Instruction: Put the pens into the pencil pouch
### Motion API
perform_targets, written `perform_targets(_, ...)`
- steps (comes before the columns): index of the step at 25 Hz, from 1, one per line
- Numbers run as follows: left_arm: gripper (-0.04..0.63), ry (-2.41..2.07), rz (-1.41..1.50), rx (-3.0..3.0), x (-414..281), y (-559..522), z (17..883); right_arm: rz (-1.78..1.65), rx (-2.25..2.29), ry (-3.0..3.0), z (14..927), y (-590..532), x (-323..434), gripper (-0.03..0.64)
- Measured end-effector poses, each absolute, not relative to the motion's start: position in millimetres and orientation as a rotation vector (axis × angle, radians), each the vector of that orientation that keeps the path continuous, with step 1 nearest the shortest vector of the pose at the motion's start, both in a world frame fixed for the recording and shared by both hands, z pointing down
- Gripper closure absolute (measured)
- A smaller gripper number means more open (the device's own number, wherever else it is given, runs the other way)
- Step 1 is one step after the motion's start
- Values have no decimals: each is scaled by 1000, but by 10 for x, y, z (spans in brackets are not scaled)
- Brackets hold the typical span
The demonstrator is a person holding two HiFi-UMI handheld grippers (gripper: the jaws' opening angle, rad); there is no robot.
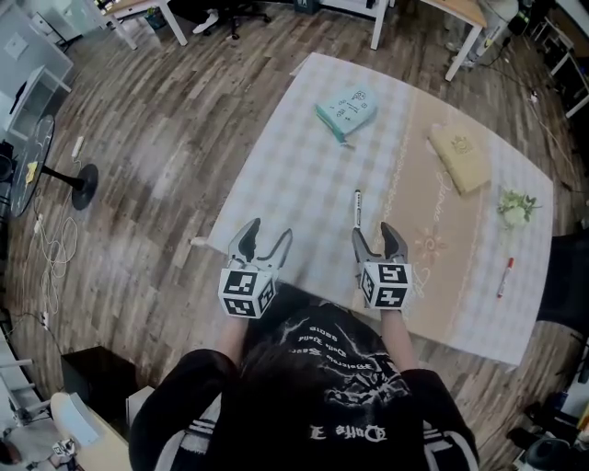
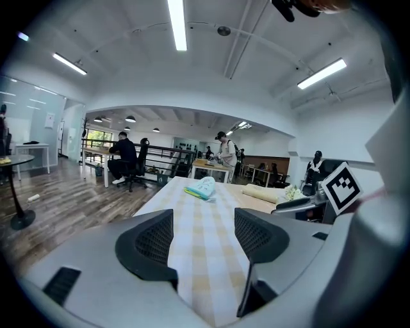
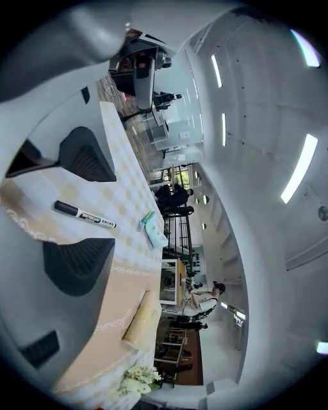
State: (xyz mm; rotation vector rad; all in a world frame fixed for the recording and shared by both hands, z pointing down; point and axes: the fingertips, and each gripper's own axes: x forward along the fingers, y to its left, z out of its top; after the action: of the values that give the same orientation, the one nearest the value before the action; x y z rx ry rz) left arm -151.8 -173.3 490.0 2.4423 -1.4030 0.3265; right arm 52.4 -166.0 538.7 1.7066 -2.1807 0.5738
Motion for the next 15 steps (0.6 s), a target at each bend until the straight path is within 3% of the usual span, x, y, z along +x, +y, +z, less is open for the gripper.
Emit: perform_targets(15, 293, -1384, 352, 2446, -1747, -2199, 4929, 773, 1658, -2006, 6056, -2222, 418, 364)
